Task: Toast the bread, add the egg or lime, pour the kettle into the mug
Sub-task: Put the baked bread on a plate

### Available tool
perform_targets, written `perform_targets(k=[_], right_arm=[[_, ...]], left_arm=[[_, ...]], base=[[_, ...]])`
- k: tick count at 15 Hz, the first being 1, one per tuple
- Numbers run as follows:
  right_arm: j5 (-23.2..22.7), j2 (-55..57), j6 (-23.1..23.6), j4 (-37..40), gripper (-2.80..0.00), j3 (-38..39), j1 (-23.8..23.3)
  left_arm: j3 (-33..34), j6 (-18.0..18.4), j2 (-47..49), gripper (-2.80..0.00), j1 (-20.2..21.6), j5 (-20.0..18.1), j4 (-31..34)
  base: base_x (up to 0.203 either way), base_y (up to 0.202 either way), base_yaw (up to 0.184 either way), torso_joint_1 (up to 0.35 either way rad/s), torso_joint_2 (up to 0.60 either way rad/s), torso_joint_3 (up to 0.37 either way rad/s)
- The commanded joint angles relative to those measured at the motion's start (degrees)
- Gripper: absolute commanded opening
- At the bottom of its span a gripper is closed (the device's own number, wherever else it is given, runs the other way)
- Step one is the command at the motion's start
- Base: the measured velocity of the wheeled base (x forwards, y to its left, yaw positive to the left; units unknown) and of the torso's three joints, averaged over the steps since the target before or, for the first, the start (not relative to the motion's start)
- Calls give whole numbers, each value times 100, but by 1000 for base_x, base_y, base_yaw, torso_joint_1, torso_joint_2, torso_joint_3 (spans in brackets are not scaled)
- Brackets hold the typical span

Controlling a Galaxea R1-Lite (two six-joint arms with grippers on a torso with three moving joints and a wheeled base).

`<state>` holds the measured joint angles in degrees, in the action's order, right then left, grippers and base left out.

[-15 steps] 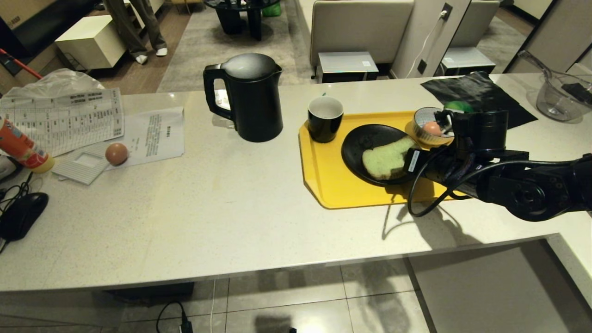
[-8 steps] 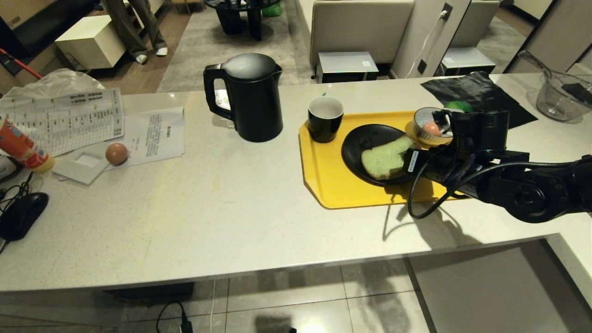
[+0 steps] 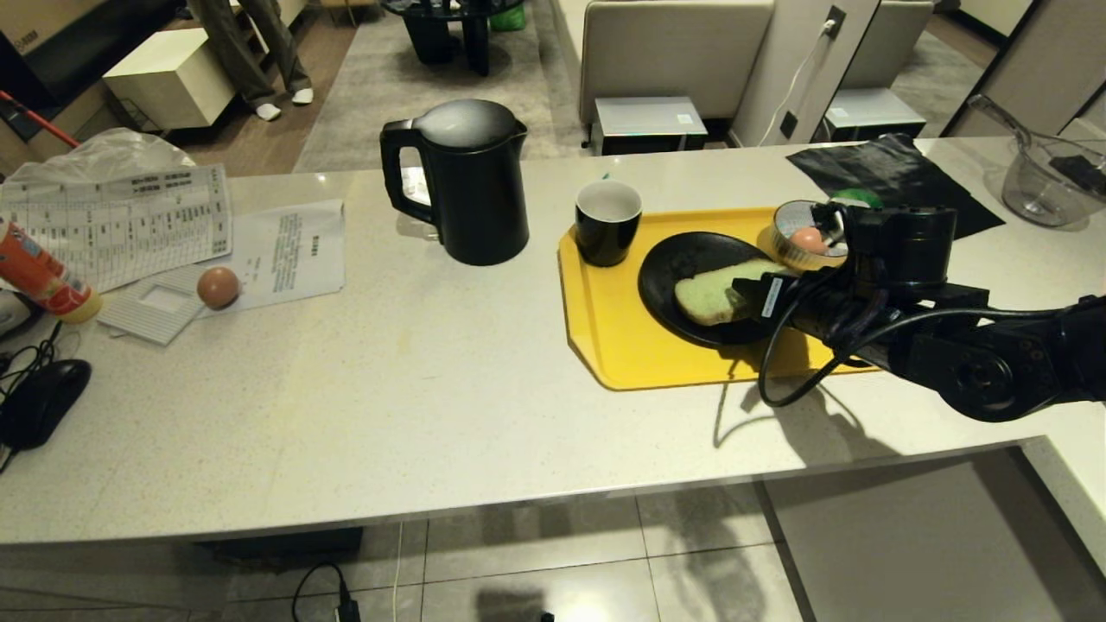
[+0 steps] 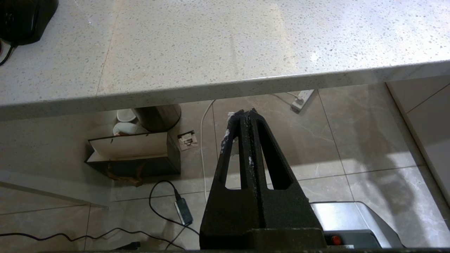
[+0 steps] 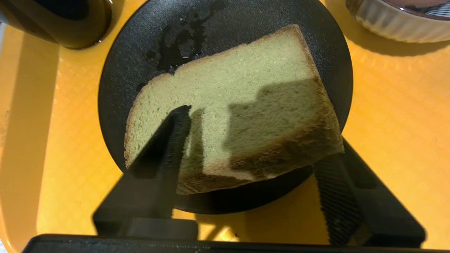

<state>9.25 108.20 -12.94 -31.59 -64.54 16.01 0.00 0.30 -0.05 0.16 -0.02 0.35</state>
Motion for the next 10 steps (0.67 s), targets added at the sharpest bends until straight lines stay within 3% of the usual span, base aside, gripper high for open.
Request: perform_targets(k=[1, 8, 10], right_arm=[[54, -21, 90, -14, 0, 39, -10], [659, -137, 1745, -319, 0, 253, -10], [677, -231, 1893, -389, 0, 284, -10]], left_arm=[[0, 5, -4, -280, -7, 2, 0], [9, 5, -4, -280, 2, 2, 0], [0, 5, -4, -280, 2, 2, 0]], base=[[0, 0, 0, 0, 0, 0], [0, 0, 0, 0, 0, 0], [0, 0, 0, 0, 0, 0]])
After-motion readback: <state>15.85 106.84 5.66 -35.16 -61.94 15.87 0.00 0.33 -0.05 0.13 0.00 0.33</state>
